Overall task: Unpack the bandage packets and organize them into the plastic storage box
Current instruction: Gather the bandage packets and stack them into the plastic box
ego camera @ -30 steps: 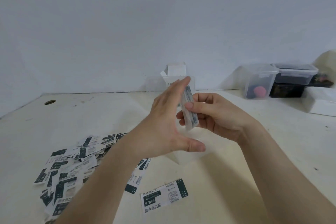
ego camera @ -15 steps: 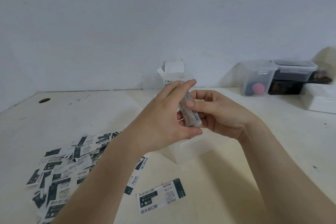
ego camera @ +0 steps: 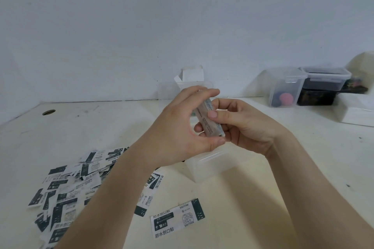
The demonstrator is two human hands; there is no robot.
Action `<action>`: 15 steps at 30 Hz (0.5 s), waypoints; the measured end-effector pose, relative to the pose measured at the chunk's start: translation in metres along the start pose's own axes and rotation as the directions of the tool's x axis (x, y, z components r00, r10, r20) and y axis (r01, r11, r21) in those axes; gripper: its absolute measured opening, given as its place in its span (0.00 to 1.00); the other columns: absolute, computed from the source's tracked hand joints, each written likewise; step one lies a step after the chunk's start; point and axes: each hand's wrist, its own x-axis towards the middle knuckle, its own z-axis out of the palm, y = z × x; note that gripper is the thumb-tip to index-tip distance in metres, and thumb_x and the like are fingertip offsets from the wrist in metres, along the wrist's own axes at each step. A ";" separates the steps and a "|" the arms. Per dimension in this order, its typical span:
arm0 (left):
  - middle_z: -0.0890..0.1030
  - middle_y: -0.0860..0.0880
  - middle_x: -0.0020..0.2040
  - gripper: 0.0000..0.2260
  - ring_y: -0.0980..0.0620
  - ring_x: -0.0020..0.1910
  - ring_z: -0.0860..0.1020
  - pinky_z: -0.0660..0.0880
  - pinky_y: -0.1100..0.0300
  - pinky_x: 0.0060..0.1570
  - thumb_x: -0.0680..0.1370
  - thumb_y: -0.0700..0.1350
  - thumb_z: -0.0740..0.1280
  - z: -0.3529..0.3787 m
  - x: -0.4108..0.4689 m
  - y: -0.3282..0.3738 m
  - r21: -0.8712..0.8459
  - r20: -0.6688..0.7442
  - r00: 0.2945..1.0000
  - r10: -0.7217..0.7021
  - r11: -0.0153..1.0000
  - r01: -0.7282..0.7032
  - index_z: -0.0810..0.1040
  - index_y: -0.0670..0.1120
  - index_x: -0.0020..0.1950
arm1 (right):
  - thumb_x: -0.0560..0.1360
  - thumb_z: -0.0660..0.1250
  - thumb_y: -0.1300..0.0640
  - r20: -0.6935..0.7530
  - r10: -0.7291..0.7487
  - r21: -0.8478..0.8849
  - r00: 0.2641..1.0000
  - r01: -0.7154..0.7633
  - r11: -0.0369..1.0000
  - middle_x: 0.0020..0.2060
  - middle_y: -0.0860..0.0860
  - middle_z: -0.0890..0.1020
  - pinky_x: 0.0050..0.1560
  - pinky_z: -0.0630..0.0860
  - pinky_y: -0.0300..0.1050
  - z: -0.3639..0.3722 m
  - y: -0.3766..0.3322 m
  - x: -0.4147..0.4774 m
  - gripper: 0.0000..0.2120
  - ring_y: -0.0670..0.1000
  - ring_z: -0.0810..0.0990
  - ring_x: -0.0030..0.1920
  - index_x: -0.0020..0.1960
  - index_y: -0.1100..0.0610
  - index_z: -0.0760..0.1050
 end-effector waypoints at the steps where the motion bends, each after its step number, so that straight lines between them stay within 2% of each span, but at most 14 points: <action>1: 0.68 0.58 0.68 0.38 0.62 0.68 0.68 0.67 0.59 0.69 0.64 0.53 0.78 -0.002 0.000 0.000 0.006 0.020 1.000 -0.010 1.000 0.010 0.68 0.57 0.71 | 0.69 0.75 0.57 -0.002 -0.001 -0.007 1.000 0.001 1.000 0.43 0.63 0.84 0.35 0.79 0.42 0.000 -0.001 -0.001 0.19 0.56 0.85 0.39 0.56 0.60 0.73; 4: 0.65 0.62 0.71 0.42 0.67 0.70 0.63 0.65 0.62 0.68 0.63 0.56 0.80 -0.011 -0.003 -0.008 -0.031 0.029 0.994 -0.103 0.994 0.104 0.62 0.62 0.73 | 0.69 0.75 0.55 -0.069 0.013 -0.122 0.998 -0.022 0.992 0.43 0.63 0.84 0.41 0.79 0.45 0.000 -0.006 -0.002 0.14 0.56 0.84 0.39 0.48 0.59 0.73; 6: 0.68 0.61 0.69 0.34 0.66 0.67 0.67 0.69 0.60 0.66 0.68 0.53 0.77 -0.017 -0.009 -0.020 -0.016 -0.051 0.978 -0.204 0.979 0.203 0.66 0.62 0.71 | 0.69 0.76 0.57 -0.178 0.040 -0.324 0.983 -0.097 0.941 0.43 0.63 0.85 0.44 0.80 0.47 0.000 -0.010 -0.001 0.13 0.56 0.84 0.39 0.44 0.58 0.72; 7: 0.70 0.60 0.68 0.28 0.63 0.66 0.68 0.70 0.57 0.66 0.72 0.52 0.74 -0.018 -0.013 -0.027 0.058 -0.067 0.967 -0.246 0.967 0.249 0.68 0.61 0.69 | 0.69 0.76 0.57 -0.234 0.058 -0.443 0.971 -0.159 0.882 0.42 0.62 0.85 0.46 0.81 0.48 0.001 -0.013 0.001 0.13 0.56 0.85 0.39 0.43 0.58 0.72; 9: 0.70 0.58 0.68 0.21 0.59 0.67 0.68 0.68 0.53 0.68 0.76 0.50 0.69 -0.014 -0.019 -0.037 0.194 -0.007 0.947 -0.321 0.929 0.316 0.71 0.58 0.69 | 0.69 0.77 0.56 -0.303 0.111 -0.656 0.946 -0.292 0.696 0.39 0.58 0.86 0.46 0.83 0.48 0.002 -0.017 0.008 0.12 0.56 0.86 0.38 0.42 0.58 0.74; 12: 0.71 0.61 0.65 0.19 0.60 0.65 0.69 0.67 0.60 0.66 0.78 0.51 0.66 -0.006 -0.025 -0.043 0.163 0.040 0.920 -0.390 0.911 0.379 0.71 0.57 0.69 | 0.69 0.76 0.54 -0.320 0.239 -0.858 0.917 -0.387 0.337 0.36 0.52 0.83 0.38 0.82 0.39 0.015 -0.017 0.029 0.12 0.50 0.83 0.31 0.46 0.59 0.78; 13: 0.70 0.63 0.61 0.18 0.60 0.62 0.71 0.67 0.62 0.62 0.78 0.51 0.66 -0.005 -0.026 -0.043 0.139 0.029 0.916 -0.400 0.909 0.393 0.71 0.57 0.69 | 0.70 0.76 0.53 -0.323 0.282 -0.891 0.903 -0.391 0.232 0.37 0.52 0.83 0.38 0.81 0.40 0.020 -0.015 0.036 0.13 0.49 0.82 0.30 0.48 0.59 0.79; 15: 0.69 0.64 0.59 0.18 0.58 0.60 0.74 0.67 0.64 0.56 0.79 0.51 0.66 -0.003 -0.026 -0.044 0.104 0.009 0.911 -0.413 0.906 0.410 0.71 0.57 0.68 | 0.71 0.74 0.50 -0.336 0.350 -0.929 0.875 -0.369 0.030 0.42 0.52 0.85 0.45 0.81 0.43 0.029 -0.006 0.049 0.16 0.50 0.81 0.31 0.52 0.60 0.80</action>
